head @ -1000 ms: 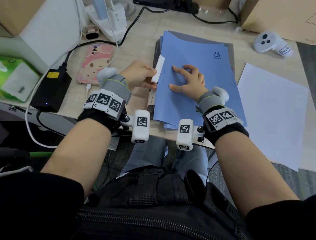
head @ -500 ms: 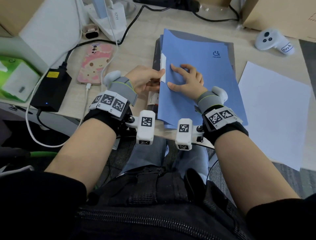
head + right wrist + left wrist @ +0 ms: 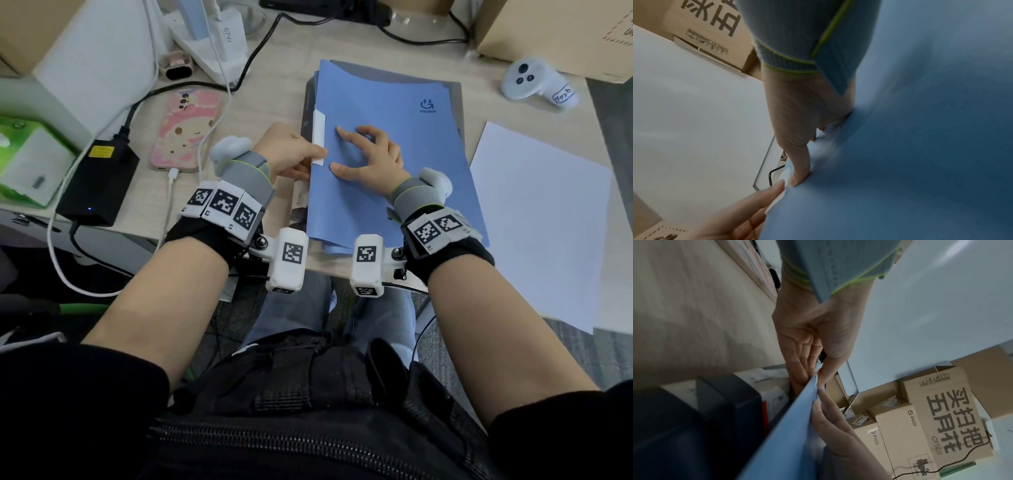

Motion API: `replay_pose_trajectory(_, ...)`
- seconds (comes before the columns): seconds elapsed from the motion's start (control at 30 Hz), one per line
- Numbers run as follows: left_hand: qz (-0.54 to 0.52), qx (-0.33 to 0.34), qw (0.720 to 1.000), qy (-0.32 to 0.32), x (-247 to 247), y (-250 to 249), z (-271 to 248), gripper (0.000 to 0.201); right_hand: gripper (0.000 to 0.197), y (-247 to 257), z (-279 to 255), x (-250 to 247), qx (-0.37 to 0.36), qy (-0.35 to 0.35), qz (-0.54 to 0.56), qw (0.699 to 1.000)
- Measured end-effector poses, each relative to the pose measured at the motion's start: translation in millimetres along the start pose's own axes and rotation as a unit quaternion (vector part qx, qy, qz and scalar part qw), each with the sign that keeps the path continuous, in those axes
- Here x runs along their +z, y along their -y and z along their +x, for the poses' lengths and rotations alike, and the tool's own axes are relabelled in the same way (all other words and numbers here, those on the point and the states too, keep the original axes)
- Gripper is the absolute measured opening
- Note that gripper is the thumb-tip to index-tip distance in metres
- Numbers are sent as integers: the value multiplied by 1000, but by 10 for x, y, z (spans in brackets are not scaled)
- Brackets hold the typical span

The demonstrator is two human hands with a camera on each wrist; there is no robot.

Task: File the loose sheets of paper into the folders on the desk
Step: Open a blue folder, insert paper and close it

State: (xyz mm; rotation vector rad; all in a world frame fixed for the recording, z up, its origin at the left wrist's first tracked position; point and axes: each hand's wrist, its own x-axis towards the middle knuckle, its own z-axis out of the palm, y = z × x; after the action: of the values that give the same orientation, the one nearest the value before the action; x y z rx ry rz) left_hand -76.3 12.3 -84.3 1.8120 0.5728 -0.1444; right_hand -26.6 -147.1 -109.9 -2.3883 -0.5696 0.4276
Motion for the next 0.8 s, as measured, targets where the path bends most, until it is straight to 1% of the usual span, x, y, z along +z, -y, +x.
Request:
replay_pose_trajectory(0.13, 17, 21, 1000, -1, -7, -35, -22, 22, 57, 46, -49, -86, 7, -5, 38, 999)
replay_pose_trajectory(0.23, -38, 36, 999, 7, 46, -92, -77, 19, 56, 57, -132, -173, 14, -35, 68, 997)
replay_pose_trajectory(0.3, -79, 39, 996, 1, 101, -114, -109, 20, 61, 81, -233, -263, 13, -45, 105, 993)
replay_pose_trajectory(0.37, -121, 43, 992, -19, 160, -130, -134, 22, 71, 114, -381, -359, 7, -4, 136, 991)
replay_pose_trajectory(0.43, -149, 53, 987, -28, 210, -127, -160, 23, 85, 130, -523, -423, -12, 58, 113, 992)
replay_pose_trajectory(0.5, -171, 65, 983, -10, 225, -122, -178, 21, 101, 127, -591, -440, -25, 101, 55, 993)
replay_pose_trajectory(0.57, -188, 74, 979, 19, 224, -105, -227, 20, 113, 103, -627, -416, -23, 125, -6, 992)
replay_pose_trajectory(0.63, -191, 74, 978, 40, 205, -94, -270, 20, 117, 87, -638, -369, -20, 128, -54, 990)
replay_pose_trajectory(0.67, -188, 71, 979, 45, 198, -87, -282, 20, 116, 91, -656, -345, -27, 121, -65, 990)
replay_pose_trajectory(0.7, -176, 68, 981, 48, 190, -89, -295, 21, 110, 99, -663, -320, -38, 109, -60, 992)
replay_pose_trajectory(0.73, -158, 65, 984, 54, 178, -91, -299, 23, 100, 109, -667, -303, -49, 88, -41, 994)
replay_pose_trajectory(0.8, -83, 62, 993, 53, 163, -108, -330, 30, 74, 130, -677, -296, -65, 9, 6, 998)
